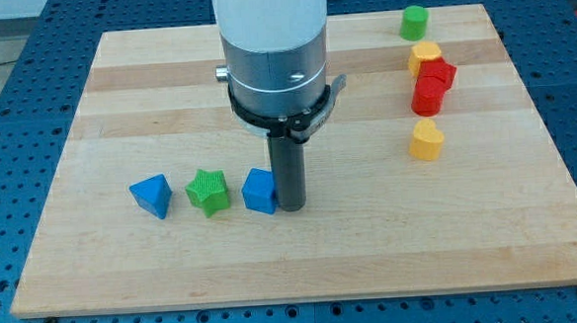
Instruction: Place your ram to the top right corner
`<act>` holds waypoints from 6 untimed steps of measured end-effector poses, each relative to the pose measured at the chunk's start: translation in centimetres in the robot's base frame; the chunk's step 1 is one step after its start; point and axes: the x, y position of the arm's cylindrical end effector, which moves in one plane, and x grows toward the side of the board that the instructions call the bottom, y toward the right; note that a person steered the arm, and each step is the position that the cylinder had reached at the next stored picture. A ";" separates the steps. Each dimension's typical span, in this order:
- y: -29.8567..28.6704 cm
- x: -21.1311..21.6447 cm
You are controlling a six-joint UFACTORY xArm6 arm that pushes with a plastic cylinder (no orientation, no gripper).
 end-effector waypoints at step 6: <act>31.7 -22.6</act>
